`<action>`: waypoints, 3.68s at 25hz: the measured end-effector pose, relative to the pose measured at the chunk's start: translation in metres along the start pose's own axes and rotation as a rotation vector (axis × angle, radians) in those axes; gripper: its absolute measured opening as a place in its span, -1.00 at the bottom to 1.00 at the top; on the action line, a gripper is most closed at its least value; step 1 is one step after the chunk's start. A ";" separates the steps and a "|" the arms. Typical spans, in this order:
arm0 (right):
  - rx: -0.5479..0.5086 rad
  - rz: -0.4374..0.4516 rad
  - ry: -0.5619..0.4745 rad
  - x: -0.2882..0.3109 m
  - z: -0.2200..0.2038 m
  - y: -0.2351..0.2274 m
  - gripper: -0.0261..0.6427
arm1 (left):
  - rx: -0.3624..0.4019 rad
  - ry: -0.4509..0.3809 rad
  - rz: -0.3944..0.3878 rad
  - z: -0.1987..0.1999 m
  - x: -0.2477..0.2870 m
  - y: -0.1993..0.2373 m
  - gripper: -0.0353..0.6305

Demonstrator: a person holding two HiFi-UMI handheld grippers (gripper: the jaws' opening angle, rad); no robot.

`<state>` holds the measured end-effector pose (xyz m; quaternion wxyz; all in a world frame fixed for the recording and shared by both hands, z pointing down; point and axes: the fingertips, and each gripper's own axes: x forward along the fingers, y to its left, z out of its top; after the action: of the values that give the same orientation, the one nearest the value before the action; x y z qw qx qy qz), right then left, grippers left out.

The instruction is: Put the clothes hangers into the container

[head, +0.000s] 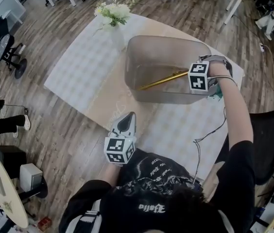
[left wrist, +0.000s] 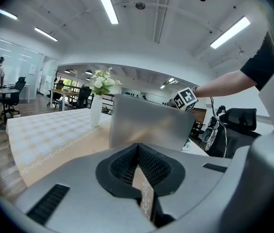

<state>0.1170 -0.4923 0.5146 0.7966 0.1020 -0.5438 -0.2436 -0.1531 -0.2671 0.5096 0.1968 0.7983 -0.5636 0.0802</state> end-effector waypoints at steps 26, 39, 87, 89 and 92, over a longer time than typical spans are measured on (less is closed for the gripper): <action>0.126 0.089 -0.088 -0.014 0.009 0.021 -0.29 | 0.030 0.002 0.005 -0.002 -0.012 -0.005 -0.83; 0.287 -0.040 -0.307 -0.066 0.010 0.029 -0.11 | 0.028 -0.015 -0.010 -0.008 -0.030 -0.014 -0.83; 1.438 -0.236 -0.894 -0.135 0.028 0.251 -0.31 | 0.124 0.004 -0.312 -0.024 -0.004 -0.145 -0.83; 1.449 -0.239 -0.910 -0.139 0.027 0.250 -0.39 | 0.120 0.005 -0.317 -0.025 -0.005 -0.146 -0.83; 1.490 -0.246 -0.945 -0.145 0.024 0.246 -0.55 | 0.114 0.005 -0.322 -0.025 -0.006 -0.145 -0.83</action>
<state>0.1209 -0.2059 0.5110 0.1841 0.5400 -0.8181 0.0727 -0.0176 -0.2106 0.4975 0.1631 0.8878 -0.4226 0.0814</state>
